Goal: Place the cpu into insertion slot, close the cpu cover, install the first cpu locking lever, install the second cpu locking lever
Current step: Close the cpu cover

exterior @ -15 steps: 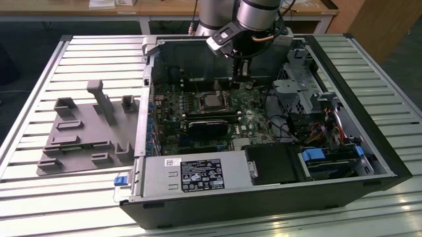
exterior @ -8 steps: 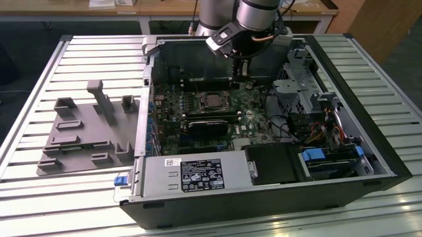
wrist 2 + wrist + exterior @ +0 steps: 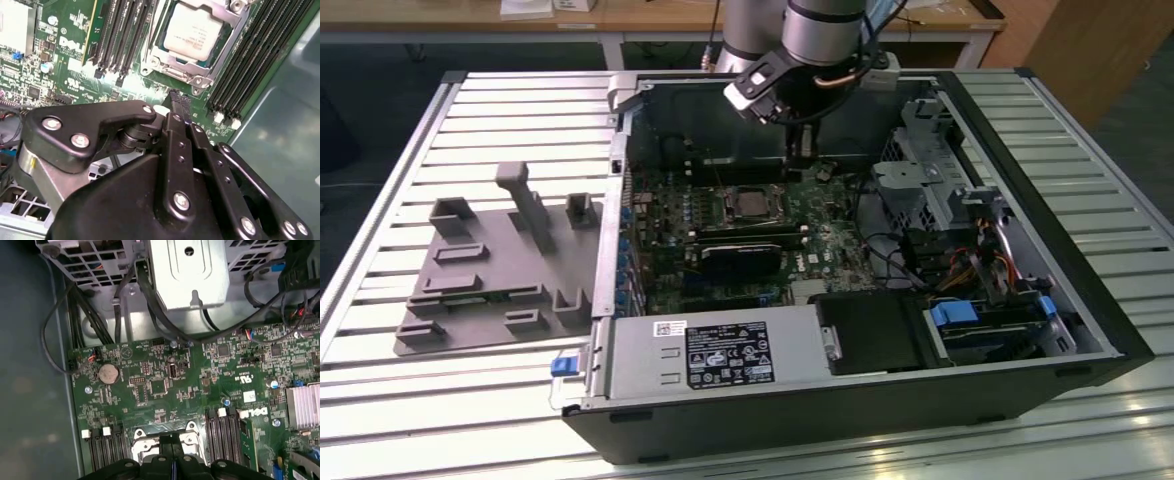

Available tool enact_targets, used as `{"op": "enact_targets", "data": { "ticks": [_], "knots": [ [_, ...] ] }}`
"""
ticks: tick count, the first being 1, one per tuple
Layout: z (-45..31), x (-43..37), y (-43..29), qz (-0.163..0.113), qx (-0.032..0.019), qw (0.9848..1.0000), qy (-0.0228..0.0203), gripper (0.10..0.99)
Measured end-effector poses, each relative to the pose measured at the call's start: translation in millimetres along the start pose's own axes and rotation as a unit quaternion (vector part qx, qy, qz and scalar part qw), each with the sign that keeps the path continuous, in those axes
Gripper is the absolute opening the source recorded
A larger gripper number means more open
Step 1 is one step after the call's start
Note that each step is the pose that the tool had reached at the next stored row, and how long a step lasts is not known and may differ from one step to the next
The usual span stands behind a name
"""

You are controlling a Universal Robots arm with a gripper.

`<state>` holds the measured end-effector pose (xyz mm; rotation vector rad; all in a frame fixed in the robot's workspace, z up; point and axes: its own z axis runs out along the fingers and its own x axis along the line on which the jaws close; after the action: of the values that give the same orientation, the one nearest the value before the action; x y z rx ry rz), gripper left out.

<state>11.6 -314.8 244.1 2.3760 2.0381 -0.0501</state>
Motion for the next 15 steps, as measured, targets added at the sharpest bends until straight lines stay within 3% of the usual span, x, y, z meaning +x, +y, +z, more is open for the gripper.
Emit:
{"op": "enact_targets", "data": {
  "ticks": [5, 15],
  "knots": [
    [2.9, -1.8, -11.8, 0.0, -0.0101, 0.9999, 0.0015, 0.102],
    [7.8, -6.1, -37.4, 0.0, -0.0223, 0.9997, 0.0036, 0.102]
  ]
}}
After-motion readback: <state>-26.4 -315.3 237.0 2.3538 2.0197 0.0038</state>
